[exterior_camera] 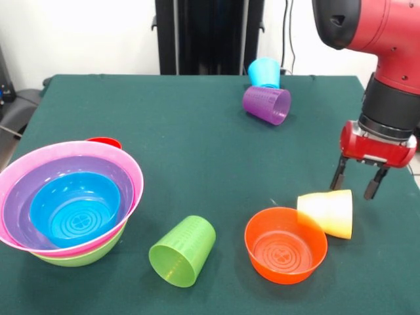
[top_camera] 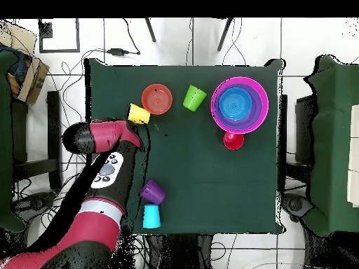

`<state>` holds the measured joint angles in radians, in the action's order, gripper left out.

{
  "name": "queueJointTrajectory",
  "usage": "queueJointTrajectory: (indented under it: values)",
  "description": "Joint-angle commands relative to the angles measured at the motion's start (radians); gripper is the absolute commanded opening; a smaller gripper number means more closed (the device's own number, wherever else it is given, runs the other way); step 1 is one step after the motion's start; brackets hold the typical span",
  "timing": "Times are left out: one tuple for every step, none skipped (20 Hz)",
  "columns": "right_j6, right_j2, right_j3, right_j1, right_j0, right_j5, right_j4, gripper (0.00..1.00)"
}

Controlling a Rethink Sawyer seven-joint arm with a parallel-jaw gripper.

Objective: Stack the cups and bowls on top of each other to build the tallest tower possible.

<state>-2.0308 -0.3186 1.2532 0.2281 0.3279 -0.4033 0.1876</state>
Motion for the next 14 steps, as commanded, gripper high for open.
queueJointTrajectory:
  values:
    - [-0.068, 0.099, -0.033, 0.007, -0.059, -0.054, -0.008, 1.0]
    - [-0.066, 0.102, -0.032, 0.007, -0.064, -0.052, -0.009, 1.0]
    - [-0.065, 0.103, -0.033, 0.006, -0.065, -0.047, -0.011, 1.0]
    - [-0.064, 0.106, -0.028, 0.009, -0.068, -0.045, -0.011, 1.0]
    - [-0.064, 0.107, -0.029, 0.009, -0.069, -0.041, -0.012, 1.0]
    - [-0.06, 0.112, -0.026, 0.01, -0.073, -0.039, -0.014, 1.0]
    - [-0.059, 0.113, -0.027, 0.009, -0.075, -0.037, -0.015, 1.0]
    - [-0.059, 0.113, -0.027, 0.008, -0.076, -0.035, -0.016, 1.0]
    - [-0.057, 0.114, -0.029, 0.008, -0.077, -0.036, -0.018, 1.0]
    - [-0.056, 0.114, -0.028, 0.008, -0.078, -0.034, -0.019, 1.0]
    - [-0.057, 0.113, -0.029, 0.008, -0.078, -0.034, -0.02, 1.0]
    - [-0.055, 0.113, -0.027, 0.009, -0.078, -0.033, -0.021, 1.0]
    - [-0.055, 0.113, -0.028, 0.009, -0.079, -0.032, -0.022, 1.0]
    - [-0.055, 0.113, -0.028, 0.009, -0.079, -0.032, -0.022, 1.0]
